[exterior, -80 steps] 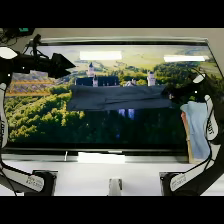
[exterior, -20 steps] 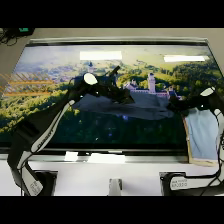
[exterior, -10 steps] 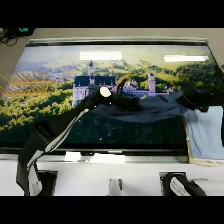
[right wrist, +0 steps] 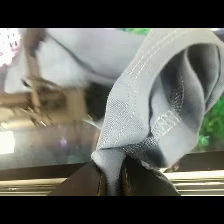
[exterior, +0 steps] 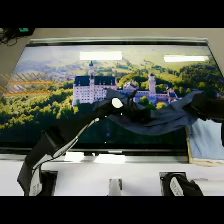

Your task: Fold the shirts.

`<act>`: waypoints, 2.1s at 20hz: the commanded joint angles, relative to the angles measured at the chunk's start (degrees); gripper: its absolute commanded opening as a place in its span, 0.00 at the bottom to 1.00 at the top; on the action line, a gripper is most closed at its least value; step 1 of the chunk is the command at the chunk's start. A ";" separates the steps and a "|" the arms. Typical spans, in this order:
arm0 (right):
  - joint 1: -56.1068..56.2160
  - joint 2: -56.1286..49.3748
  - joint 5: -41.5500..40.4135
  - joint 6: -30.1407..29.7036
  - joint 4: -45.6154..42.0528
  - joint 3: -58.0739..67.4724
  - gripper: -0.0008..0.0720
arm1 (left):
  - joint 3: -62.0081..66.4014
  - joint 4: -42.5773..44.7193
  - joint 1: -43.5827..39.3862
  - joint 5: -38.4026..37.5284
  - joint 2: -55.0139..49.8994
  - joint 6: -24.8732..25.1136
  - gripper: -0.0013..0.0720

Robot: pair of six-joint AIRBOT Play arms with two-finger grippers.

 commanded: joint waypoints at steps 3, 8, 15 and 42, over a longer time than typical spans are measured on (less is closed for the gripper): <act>0.00 0.11 -5.27 0.24 2.80 0.07 0.04 | 0.04 10.27 1.01 -4.57 5.53 3.13 0.05; 7.19 -7.61 -14.60 -0.85 12.48 0.07 0.04 | 0.04 33.90 9.99 -10.97 23.10 -0.17 0.05; 34.42 -27.91 -44.61 1.03 25.53 0.07 0.04 | 0.04 39.30 19.80 -13.75 45.38 -2.97 0.05; 20.68 -33.57 -33.92 -0.70 12.44 -18.78 0.92 | 0.02 41.62 19.93 -19.91 52.92 -4.44 0.05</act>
